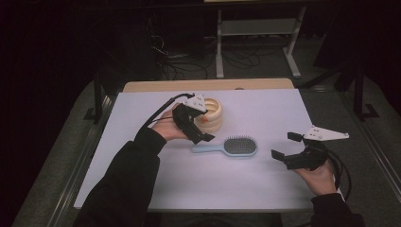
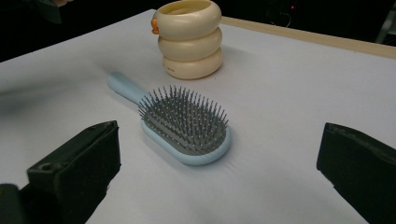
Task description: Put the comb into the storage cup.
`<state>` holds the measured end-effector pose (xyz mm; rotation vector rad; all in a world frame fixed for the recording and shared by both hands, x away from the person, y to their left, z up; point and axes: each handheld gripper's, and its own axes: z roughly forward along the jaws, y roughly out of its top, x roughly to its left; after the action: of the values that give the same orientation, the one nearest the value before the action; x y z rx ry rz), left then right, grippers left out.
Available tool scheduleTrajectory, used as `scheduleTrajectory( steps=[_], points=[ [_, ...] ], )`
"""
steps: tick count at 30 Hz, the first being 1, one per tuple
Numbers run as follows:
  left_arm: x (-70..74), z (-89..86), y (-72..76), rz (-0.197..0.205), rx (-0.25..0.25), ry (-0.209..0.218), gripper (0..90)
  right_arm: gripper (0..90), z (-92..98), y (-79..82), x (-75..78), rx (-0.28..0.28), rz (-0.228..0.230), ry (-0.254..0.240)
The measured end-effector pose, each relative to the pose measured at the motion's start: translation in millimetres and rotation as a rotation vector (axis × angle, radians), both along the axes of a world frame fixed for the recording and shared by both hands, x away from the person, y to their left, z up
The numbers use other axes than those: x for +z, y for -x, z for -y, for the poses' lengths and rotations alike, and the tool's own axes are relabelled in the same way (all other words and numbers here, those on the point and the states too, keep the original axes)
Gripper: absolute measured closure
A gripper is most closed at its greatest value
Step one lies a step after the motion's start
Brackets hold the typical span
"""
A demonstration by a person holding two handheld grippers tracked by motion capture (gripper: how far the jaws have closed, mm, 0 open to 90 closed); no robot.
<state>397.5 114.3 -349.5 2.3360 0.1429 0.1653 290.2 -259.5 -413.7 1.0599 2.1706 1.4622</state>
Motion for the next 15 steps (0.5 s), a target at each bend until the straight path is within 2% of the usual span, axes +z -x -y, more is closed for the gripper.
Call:
scheduleTrajectory(
  steps=[15],
  points=[
    [-16.2, 20.5, -3.5, -0.018, -0.041, -0.058, 0.0, 0.0, -0.8, -0.3, 0.2, 0.003, 0.002, -0.003]
  ],
)
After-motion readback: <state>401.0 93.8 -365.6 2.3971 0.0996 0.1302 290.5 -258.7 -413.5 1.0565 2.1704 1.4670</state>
